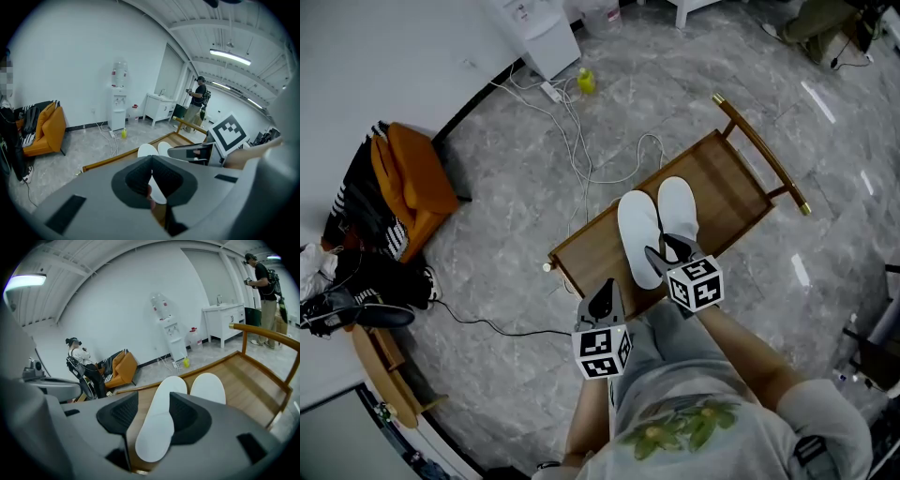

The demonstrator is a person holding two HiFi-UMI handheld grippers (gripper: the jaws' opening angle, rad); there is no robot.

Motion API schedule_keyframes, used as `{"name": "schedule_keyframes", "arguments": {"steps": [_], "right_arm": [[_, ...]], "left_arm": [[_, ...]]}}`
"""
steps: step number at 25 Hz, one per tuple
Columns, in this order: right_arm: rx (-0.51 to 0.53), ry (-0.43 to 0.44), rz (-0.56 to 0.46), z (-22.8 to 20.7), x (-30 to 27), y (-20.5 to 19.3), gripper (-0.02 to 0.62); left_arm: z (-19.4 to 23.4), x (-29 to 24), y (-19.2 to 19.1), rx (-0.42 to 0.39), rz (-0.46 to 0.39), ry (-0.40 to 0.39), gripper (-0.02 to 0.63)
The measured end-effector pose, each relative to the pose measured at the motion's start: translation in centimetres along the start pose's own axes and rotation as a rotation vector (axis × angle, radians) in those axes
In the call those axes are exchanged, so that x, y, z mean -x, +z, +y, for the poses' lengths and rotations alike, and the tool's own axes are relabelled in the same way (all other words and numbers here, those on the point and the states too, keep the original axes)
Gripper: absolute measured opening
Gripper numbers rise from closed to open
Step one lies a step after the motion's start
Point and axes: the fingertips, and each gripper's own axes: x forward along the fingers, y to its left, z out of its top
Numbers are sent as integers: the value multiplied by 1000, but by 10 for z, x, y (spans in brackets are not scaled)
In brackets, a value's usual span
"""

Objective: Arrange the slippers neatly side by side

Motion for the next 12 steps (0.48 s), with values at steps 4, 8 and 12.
{"name": "schedule_keyframes", "arguments": {"steps": [4,8,12], "right_arm": [[-22,-57,15,-15,-14,-8,204],[-63,-63,40,-24,-29,-15,204],[-80,-68,59,-30,-38,-21,206]], "left_arm": [[3,-6,-5,1,10,2,15],[7,-10,-11,8,21,7,15],[9,-14,-20,11,39,12,15]]}}
